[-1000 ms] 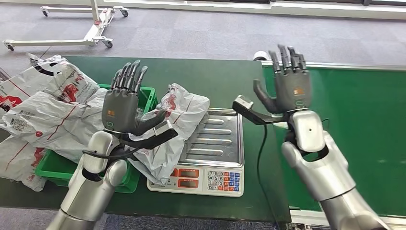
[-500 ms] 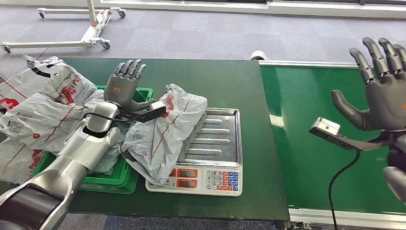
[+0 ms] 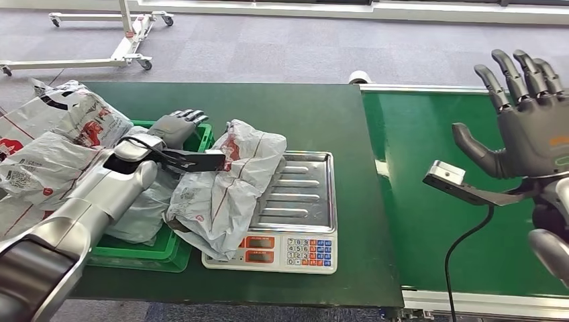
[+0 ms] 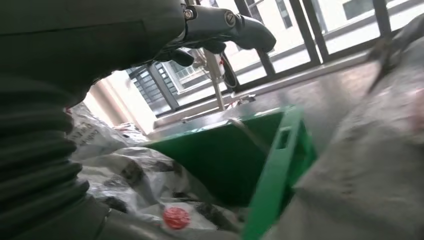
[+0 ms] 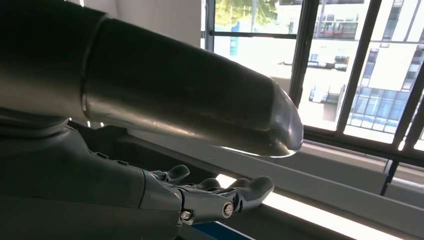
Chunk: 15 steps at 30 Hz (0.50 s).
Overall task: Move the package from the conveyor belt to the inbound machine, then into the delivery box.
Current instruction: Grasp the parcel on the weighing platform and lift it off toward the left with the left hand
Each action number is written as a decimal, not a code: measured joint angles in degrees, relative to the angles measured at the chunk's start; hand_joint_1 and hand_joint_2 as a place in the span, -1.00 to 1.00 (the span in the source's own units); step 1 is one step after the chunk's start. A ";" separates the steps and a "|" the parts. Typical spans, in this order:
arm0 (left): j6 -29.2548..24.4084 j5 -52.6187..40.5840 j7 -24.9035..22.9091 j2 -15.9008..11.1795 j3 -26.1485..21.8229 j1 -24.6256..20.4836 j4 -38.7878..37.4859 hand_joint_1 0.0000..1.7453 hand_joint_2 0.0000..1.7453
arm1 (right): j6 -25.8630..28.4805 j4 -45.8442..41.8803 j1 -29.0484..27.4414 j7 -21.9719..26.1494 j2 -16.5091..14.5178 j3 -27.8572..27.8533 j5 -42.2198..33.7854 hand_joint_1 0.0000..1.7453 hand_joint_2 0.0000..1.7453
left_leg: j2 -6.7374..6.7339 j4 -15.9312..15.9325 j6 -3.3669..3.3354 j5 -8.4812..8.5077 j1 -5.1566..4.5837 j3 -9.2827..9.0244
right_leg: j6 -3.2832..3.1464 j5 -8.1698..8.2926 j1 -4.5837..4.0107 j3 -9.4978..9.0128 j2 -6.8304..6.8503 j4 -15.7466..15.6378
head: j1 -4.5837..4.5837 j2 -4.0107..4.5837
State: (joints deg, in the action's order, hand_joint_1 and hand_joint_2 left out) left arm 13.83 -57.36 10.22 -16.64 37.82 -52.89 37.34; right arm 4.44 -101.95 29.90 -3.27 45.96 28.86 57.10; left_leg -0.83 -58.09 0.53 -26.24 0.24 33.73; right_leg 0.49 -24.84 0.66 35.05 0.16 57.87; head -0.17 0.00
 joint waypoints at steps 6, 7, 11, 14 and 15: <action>2.31 6.04 -1.74 -5.60 2.89 -0.98 7.56 -1.00 1.00 | 0.45 0.20 -0.44 -0.24 0.05 0.61 -0.89 -1.00 -1.00 | 0.36 0.03 0.18 0.19 0.13 0.17 | -0.06 0.01 -0.18 0.13 0.29 0.01 | 0.01 0.00; 2.41 7.01 -2.30 -6.51 3.45 -1.33 8.92 -1.00 1.00 | 0.79 0.20 -0.90 -0.15 0.07 0.63 -0.90 -1.00 -1.00 | 0.41 0.03 0.19 0.20 0.15 0.20 | -0.07 0.01 -0.18 0.14 0.33 0.01 | 0.01 0.00; 2.12 9.94 -3.96 -9.84 4.77 -2.47 13.67 -1.00 1.00 | 1.79 0.19 -3.15 0.12 0.07 0.63 -0.17 -1.00 -1.00 | 0.41 0.04 0.19 0.20 0.17 0.25 | -0.07 0.01 -0.12 0.20 0.30 0.02 | 0.01 0.00; 3.70 12.48 -4.97 -12.03 5.40 -3.19 17.19 -1.00 1.00 | 1.52 0.19 -3.79 0.36 0.07 0.63 0.48 -1.00 -1.00 | 0.41 0.04 0.19 0.20 0.16 0.33 | -0.07 0.01 -0.09 0.25 0.31 0.02 | 0.01 0.00; 4.74 13.28 -5.21 -12.69 5.58 -3.41 18.27 -1.00 1.00 | 1.18 0.19 -3.70 0.39 0.05 0.63 0.52 -1.00 -1.00 | 0.42 0.04 0.18 0.20 0.16 0.34 | -0.06 0.01 -0.09 0.25 0.31 0.02 | 0.01 0.00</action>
State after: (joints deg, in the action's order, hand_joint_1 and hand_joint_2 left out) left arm 18.58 -44.08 5.01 -29.33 43.40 -56.30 55.61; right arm 5.62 -101.76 26.19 -2.88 46.01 29.49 57.61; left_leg -0.41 -58.05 0.71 -26.05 0.40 34.07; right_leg 0.43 -24.83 0.58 35.30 0.47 57.89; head -0.16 0.00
